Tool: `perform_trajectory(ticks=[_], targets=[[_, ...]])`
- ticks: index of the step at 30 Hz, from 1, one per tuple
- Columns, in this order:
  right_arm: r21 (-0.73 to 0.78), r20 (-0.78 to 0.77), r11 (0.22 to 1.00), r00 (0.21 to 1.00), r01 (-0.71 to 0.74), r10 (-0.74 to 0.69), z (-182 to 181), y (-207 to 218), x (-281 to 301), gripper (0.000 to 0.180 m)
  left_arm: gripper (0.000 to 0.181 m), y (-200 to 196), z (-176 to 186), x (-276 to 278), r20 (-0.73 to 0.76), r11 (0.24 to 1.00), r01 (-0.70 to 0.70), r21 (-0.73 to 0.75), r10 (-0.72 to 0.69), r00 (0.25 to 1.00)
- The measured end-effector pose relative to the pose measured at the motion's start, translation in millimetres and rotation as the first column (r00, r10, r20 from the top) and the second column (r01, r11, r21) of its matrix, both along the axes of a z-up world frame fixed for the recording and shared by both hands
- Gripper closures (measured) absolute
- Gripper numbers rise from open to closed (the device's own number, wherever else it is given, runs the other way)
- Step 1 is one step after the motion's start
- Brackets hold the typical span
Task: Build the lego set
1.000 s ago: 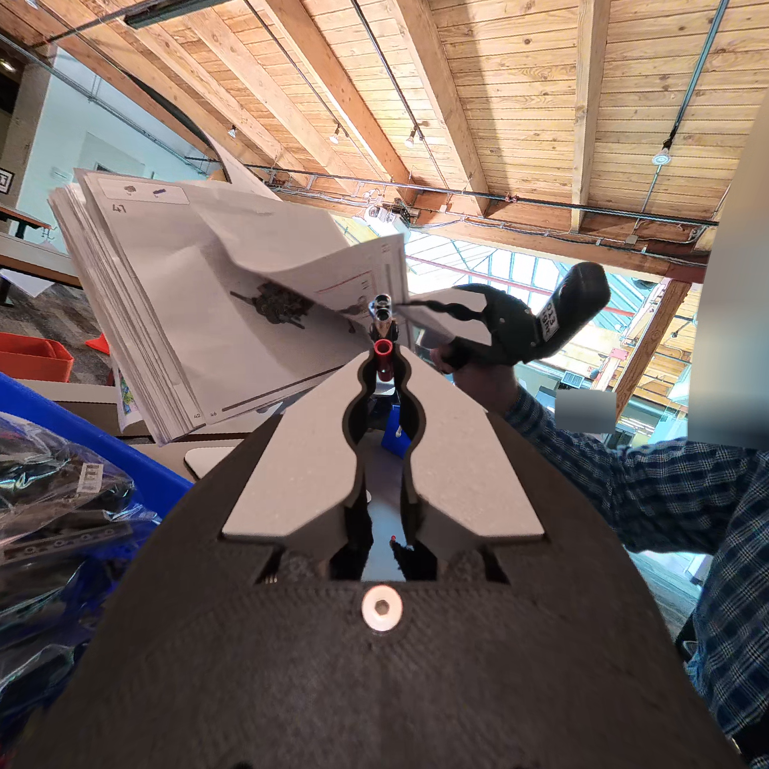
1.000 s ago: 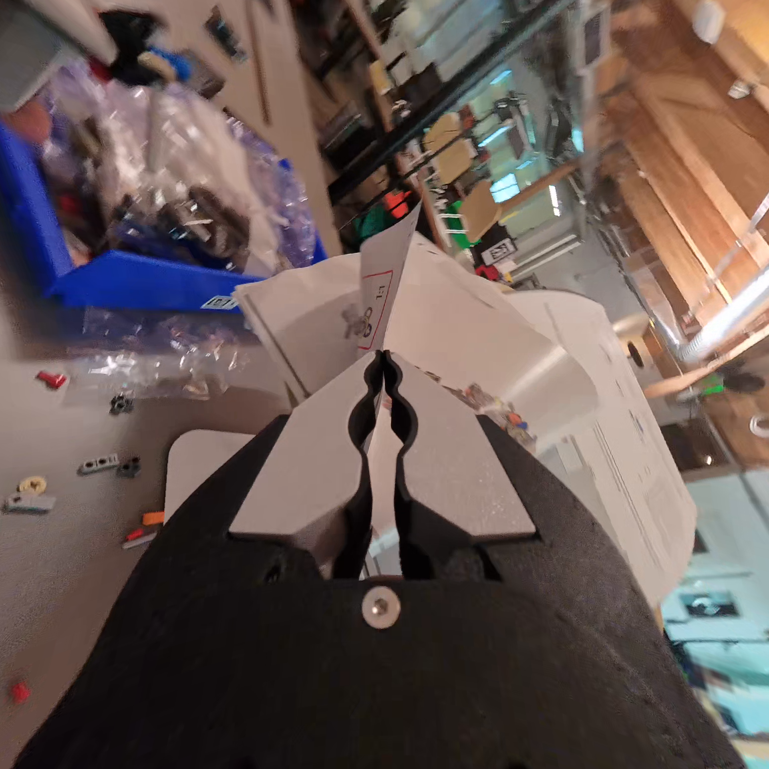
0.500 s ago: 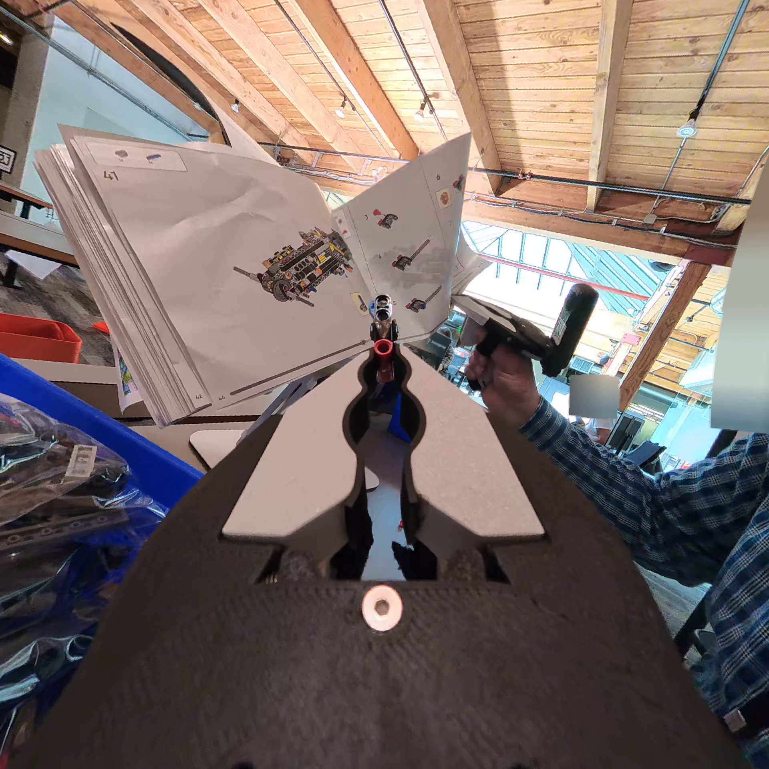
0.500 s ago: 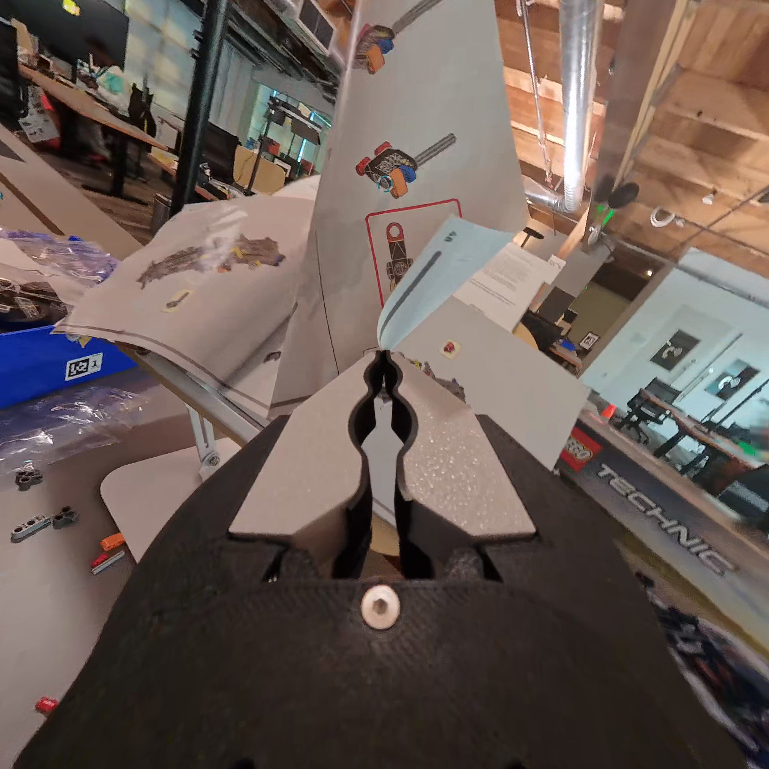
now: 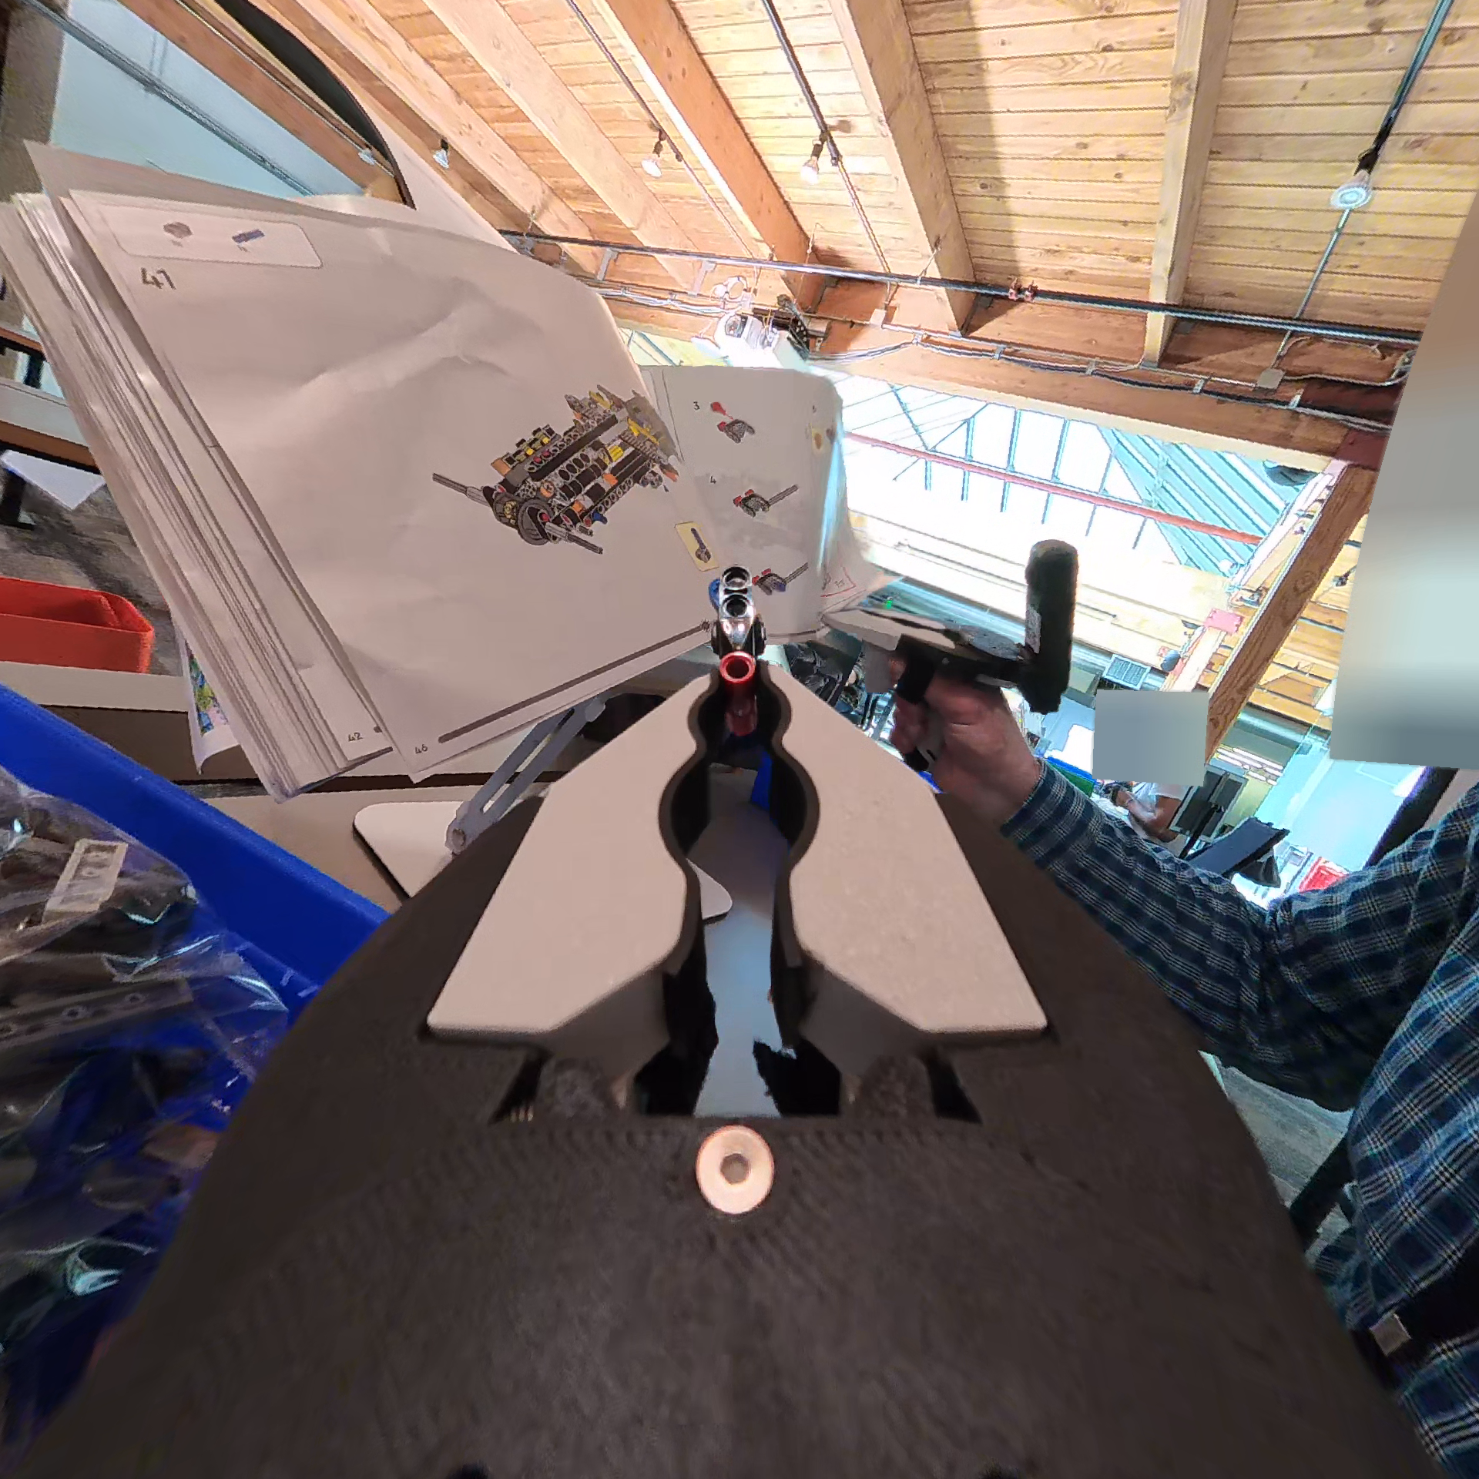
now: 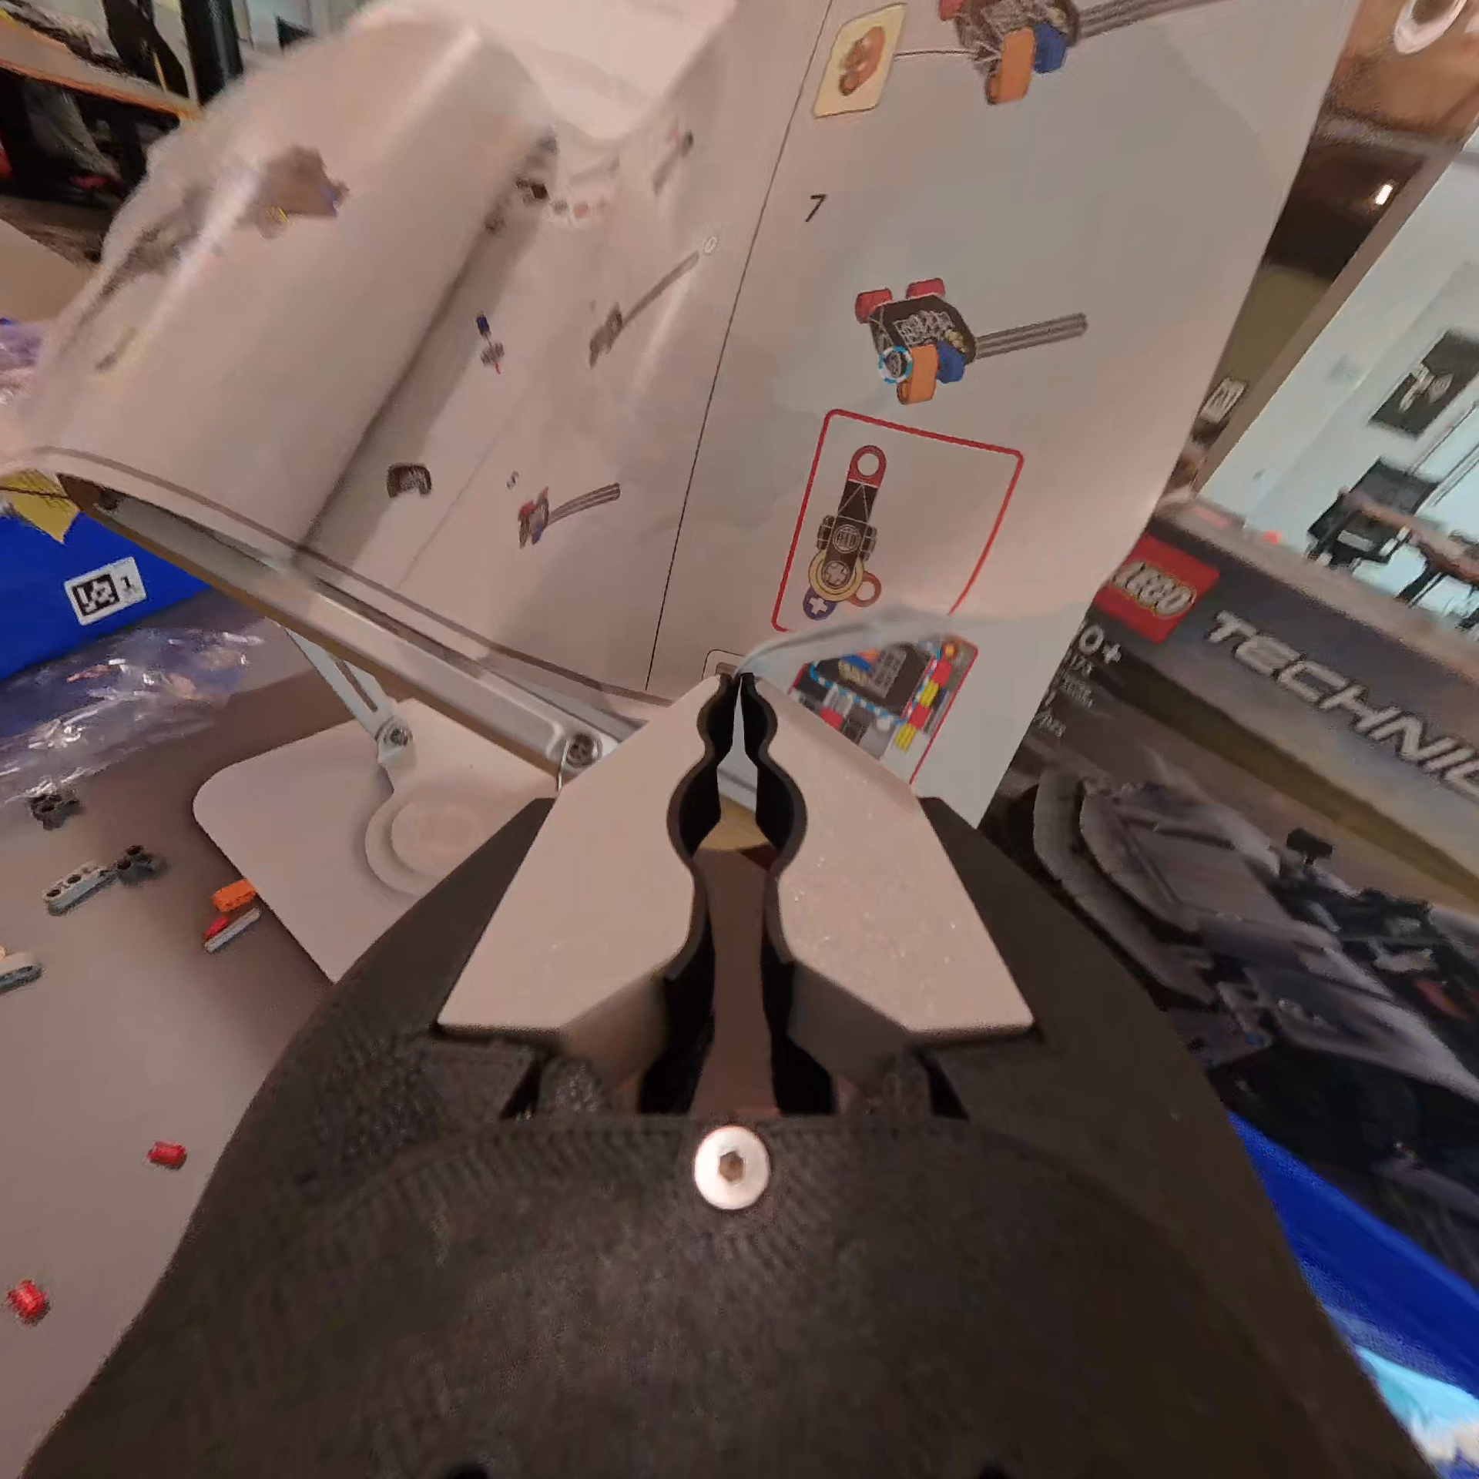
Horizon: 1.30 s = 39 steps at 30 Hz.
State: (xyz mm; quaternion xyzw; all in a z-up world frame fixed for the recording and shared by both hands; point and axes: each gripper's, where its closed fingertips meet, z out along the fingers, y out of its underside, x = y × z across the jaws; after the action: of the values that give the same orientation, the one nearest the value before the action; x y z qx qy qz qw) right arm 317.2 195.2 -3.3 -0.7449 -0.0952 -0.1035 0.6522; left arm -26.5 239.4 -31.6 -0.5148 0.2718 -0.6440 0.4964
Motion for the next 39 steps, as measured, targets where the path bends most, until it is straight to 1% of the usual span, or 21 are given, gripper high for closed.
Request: perform_trajectory(ticks=[3, 7, 9, 11, 13, 14, 15, 18, 20, 22, 23, 25, 31, 34, 39], targets=[[-0.035, -0.05, 0.999, 0.999, -0.005, 0.003, -10.6, -0.4, 5.6, 0.178, 0.175, 0.7, -1.2, 0.9, -0.005, 1.0, -0.002, -0.001, 0.002, 1.0], [-0.073, -0.02, 0.997, 1.0, 0.001, -0.002, -16.3, -6.8, 5.4, 0.171, 0.175, 0.7, -2.5, 2.0, -0.011, 1.0, -0.002, 0.0, 0.002, 1.0], [-0.065, 0.019, 0.998, 1.0, 0.007, -0.006, -12.0, -11.2, 2.8, 0.166, 0.175, 0.3, -2.1, 2.2, -0.012, 1.0, -0.003, 0.002, 0.003, 1.0], [-0.03, 0.096, 0.999, 0.995, 0.02, -0.017, -1.1, -16.3, -3.6, 0.162, 0.175, -0.1, -1.9, 2.4, -0.012, 1.0, -0.003, 0.004, 0.003, 1.0], [0.01, 0.155, 1.0, 0.988, -0.009, 0.007, 11.7, -18.4, -19.3, 0.165, 0.176, -0.5, -1.5, 2.5, -0.012, 1.0, -0.003, 0.006, 0.003, 1.0], [0.022, 0.184, 0.999, 0.982, -0.039, 0.035, 16.9, -16.9, -31.2, 0.163, 0.176, -0.7, -1.3, 2.6, -0.012, 1.0, -0.002, 0.007, 0.002, 1.0], [0.009, 0.212, 0.997, 0.975, -0.075, 0.071, 17.8, -13.4, -45.0, 0.161, 0.175, -1.0, -1.2, 2.7, -0.013, 1.0, -0.002, 0.008, 0.002, 1.0], [-0.015, 0.28, 0.996, 0.956, -0.086, 0.086, 19.1, -4.8, -66.2, 0.163, 0.176, -1.3, -1.8, 2.7, -0.016, 1.0, -0.002, 0.01, 0.002, 1.0], [-0.02, 0.277, 0.994, 0.955, -0.107, 0.109, 18.7, -1.9, -73.8, 0.164, 0.176, -0.9, -3.0, 2.5, -0.018, 1.0, -0.002, 0.006, 0.002, 1.0], [-0.074, 0.244, 0.987, 0.957, -0.145, 0.159, 7.3, 5.6, -82.9, 0.156, 0.176, -0.9, -4.8, 3.7, -0.024, 1.0, 0.003, 0.004, -0.003, 1.0], [-0.093, 0.253, 0.983, 0.951, -0.161, 0.18, 1.5, 10.5, -89.0, 0.155, 0.176, -1.2, -5.5, 4.8, -0.027, 1.0, 0.007, 0.003, -0.007, 1.0], [-0.102, 0.29, 0.976, 0.933, -0.191, 0.213, -5.6, 20.5, -104.8, 0.157, 0.176, -2.2, -7.7, 7.8, -0.038, 1.0, 0.012, 0.004, -0.012, 0.999], [-0.134, 0.379, 0.944, 0.864, -0.303, 0.331, -23.6, 52.9, -160.3, 0.152, 0.176, -3.6, -12.7, 14.3, -0.062, 1.0, 0.013, 0.012, -0.012, 0.998], [-0.139, 0.449, 0.941, 0.828, -0.308, 0.337, -28.5, 65.4, -174.3, 0.15, 0.176, -3.2, -12.4, 14.8, -0.066, 1.0, 0.006, 0.025, -0.004, 0.998], [-0.14, 0.455, 0.934, 0.817, -0.328, 0.355, -25.7, 62.9, -178.5, 0.151, 0.175, -0.9, -13.3, 14.9, -0.071, 1.0, 0.0, 0.025, 0.002, 0.998]])
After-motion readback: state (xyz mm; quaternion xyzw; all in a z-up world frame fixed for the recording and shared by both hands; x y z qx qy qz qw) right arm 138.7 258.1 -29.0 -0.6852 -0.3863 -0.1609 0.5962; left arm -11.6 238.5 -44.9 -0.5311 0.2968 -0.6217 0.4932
